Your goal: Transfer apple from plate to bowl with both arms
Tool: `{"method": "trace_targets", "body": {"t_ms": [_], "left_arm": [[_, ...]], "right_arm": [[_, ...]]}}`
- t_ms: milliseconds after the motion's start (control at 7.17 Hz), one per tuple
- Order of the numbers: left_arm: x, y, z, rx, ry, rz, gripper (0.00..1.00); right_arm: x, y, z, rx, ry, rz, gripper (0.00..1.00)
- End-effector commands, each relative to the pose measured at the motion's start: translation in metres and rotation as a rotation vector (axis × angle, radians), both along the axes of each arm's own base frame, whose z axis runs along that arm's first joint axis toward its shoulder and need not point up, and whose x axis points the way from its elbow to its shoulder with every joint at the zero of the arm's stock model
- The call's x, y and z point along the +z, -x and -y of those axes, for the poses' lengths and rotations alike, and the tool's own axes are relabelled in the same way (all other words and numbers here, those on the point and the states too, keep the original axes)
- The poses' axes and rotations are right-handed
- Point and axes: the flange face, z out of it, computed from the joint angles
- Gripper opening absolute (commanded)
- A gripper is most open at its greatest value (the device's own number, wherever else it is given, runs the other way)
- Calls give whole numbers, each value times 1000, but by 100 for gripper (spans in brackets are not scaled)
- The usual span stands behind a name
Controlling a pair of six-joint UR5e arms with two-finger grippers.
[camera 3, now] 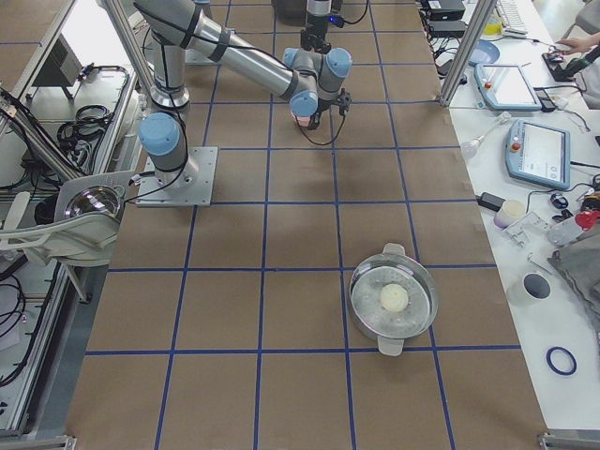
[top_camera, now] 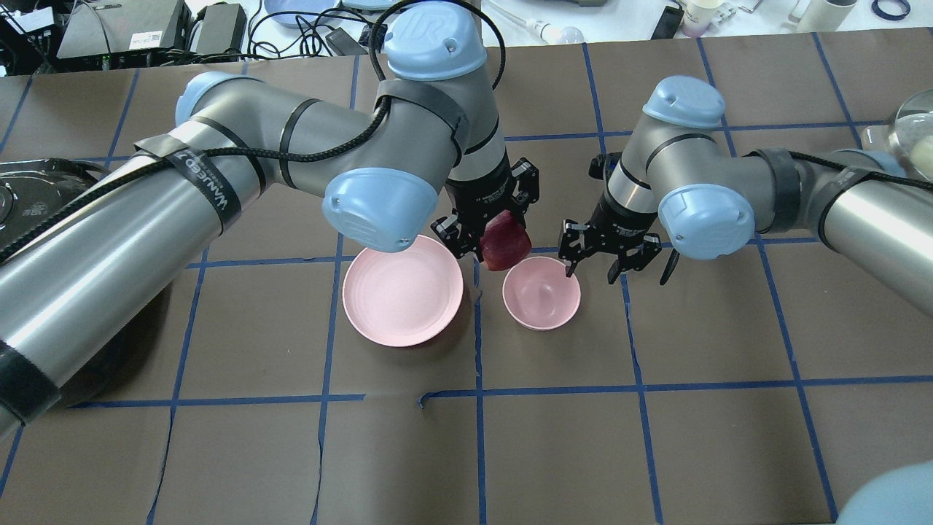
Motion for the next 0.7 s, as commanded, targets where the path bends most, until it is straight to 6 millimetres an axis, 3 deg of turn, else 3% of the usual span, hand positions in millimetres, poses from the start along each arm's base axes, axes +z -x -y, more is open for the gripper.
{"method": "trace_targets", "body": {"t_ms": [0, 140, 279, 419, 558], "left_arm": [[-15, 18, -9, -16, -8, 3, 1], [-29, 31, -5, 22, 12, -8, 1], [-48, 35, 0, 25, -1, -1, 1], [-67, 40, 1, 22, -27, 12, 1], [-85, 54, -6, -1, -48, 25, 1]], "right_arm": [[57, 78, 33, -5, 22, -51, 100], [97, 113, 41, -13, 71, -129, 100], [145, 116, 54, -22, 175, -147, 100], [175, 117, 58, -27, 223, -167, 100], [188, 114, 49, -35, 222, -165, 100]]}}
